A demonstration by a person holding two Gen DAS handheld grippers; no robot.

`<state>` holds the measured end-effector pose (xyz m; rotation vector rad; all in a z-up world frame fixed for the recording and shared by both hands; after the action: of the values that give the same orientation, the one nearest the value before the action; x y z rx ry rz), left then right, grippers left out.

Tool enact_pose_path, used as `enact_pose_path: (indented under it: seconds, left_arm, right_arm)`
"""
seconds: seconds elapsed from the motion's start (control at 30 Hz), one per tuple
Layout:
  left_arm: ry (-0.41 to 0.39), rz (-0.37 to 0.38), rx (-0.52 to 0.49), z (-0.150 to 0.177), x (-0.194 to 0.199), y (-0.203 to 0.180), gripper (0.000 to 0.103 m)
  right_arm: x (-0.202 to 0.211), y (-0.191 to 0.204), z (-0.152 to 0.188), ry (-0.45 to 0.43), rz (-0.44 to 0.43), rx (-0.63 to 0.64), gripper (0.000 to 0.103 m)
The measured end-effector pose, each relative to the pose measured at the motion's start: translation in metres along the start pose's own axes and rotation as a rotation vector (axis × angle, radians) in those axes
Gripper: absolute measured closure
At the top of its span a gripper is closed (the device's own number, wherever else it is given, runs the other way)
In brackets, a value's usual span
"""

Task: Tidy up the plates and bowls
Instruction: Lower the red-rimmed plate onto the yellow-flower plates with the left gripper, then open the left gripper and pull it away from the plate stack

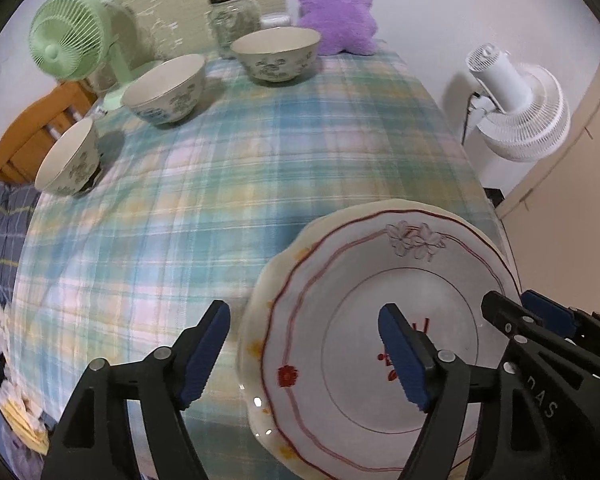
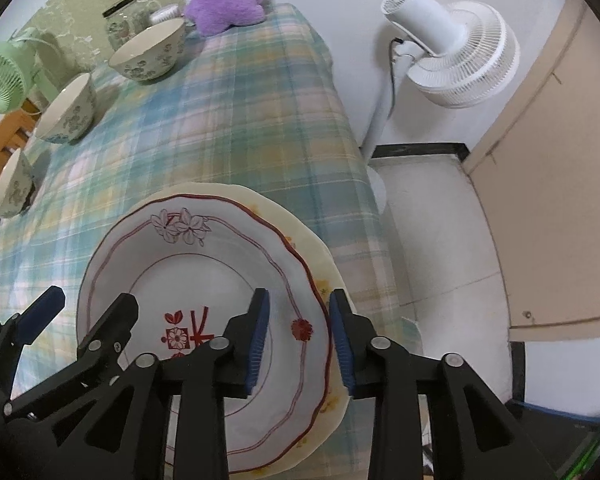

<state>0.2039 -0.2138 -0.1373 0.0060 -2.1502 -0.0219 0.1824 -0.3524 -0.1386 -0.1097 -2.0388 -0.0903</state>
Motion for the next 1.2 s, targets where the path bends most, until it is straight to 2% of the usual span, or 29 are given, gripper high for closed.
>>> enact_pose_path:
  seconds: [0.1,0.3,0.47,0.67,1.2]
  left_arm:
    - [-0.003,-0.013,0.031,-0.001,0.003,0.008,0.023]
    - [-0.013,-0.025,0.08,-0.002,0.007,0.024,0.023]
    - [-0.014,-0.012,0.095,-0.003,0.005,0.038,0.023]
    - [-0.029,-0.002,0.069,-0.009,0.011,0.063,0.023]
    - [-0.062,0.06,0.003,-0.025,0.024,0.156,0.023]
  right_arm:
    - [0.001,0.005,-0.003,0.002,-0.017,0.022,0.055]
    - [0.002,0.017,-0.01,-0.002,-0.038,0.072,0.048]
    - [0.004,0.031,-0.013,-0.015,-0.037,0.095,0.046]
    - [0.013,0.05,-0.011,-0.044,-0.016,0.054,0.044]
    - [0.044,0.146,-0.01,-0.131,0.009,-0.037,0.044]
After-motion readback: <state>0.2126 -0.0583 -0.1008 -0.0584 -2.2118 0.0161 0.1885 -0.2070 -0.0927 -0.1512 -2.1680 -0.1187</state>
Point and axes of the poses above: each gripper's, at about its wrist camera, not at the fingertips, and x roughly against the way its jaws point, y to its left, z to its underside, the point moved 7 cm from there along -x, roughly the way its jaws point, and after that the axes turned 9 degrees about -y, right-handed, at the moved point
